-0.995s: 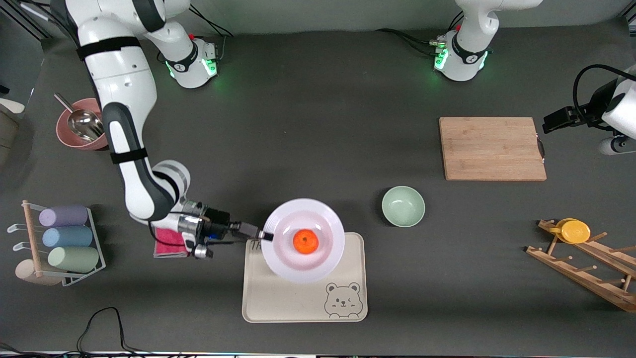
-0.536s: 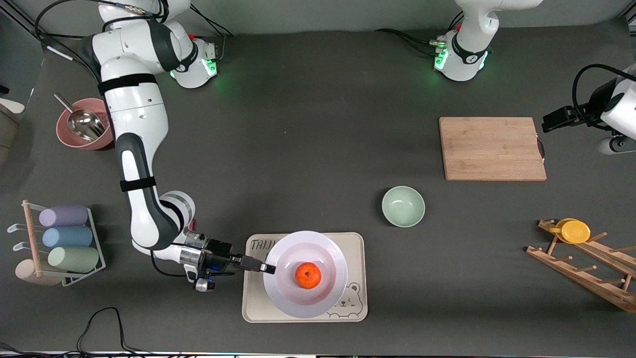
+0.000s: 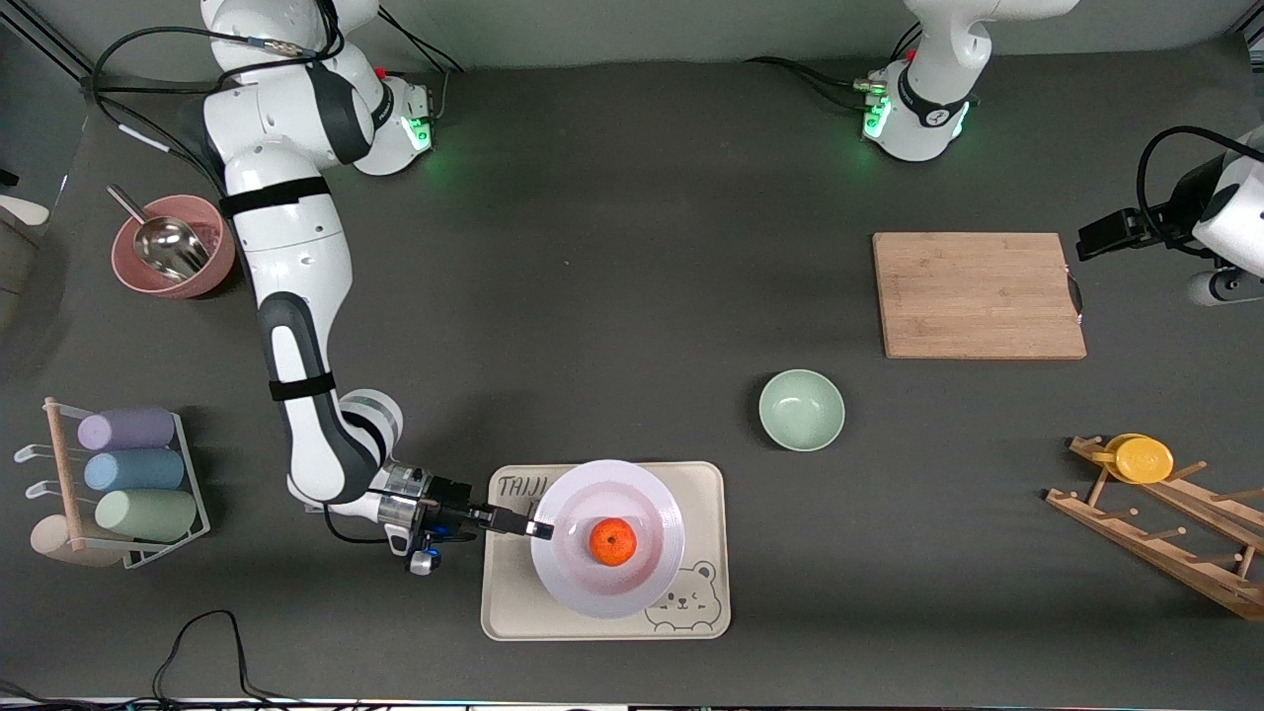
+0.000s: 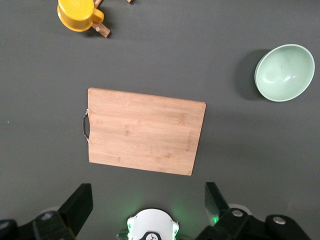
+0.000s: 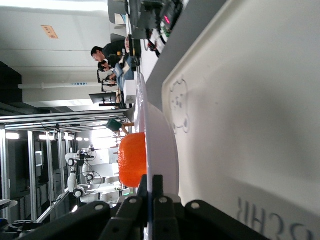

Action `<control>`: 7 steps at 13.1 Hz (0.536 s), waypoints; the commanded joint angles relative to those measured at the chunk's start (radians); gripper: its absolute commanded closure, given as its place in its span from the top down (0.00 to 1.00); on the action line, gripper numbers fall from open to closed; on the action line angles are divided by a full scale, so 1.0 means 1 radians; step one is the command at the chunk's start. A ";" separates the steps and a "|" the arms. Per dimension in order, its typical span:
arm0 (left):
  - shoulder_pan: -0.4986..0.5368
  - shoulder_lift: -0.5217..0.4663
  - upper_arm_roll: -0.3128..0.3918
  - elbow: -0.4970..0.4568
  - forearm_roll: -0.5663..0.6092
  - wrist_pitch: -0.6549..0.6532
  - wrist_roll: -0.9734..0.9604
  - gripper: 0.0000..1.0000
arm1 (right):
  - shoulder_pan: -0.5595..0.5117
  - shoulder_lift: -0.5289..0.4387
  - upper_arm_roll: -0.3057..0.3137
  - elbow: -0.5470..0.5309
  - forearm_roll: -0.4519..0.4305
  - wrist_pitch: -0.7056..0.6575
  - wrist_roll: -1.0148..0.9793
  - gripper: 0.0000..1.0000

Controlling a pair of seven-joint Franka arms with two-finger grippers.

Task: Place orange and plate with both arms
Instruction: 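Open the right gripper and release the plate on the tray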

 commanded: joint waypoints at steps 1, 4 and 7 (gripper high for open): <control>0.000 -0.005 0.006 0.017 0.013 -0.032 -0.001 1.00 | 0.002 0.029 0.002 0.042 -0.058 0.032 0.004 0.00; 0.005 -0.008 0.007 0.017 0.012 -0.032 -0.001 1.00 | 0.002 0.053 0.004 0.042 -0.055 0.036 -0.040 0.00; 0.005 -0.008 0.007 0.017 0.012 -0.032 -0.002 1.00 | 0.002 0.055 0.004 0.043 -0.055 0.037 -0.040 0.28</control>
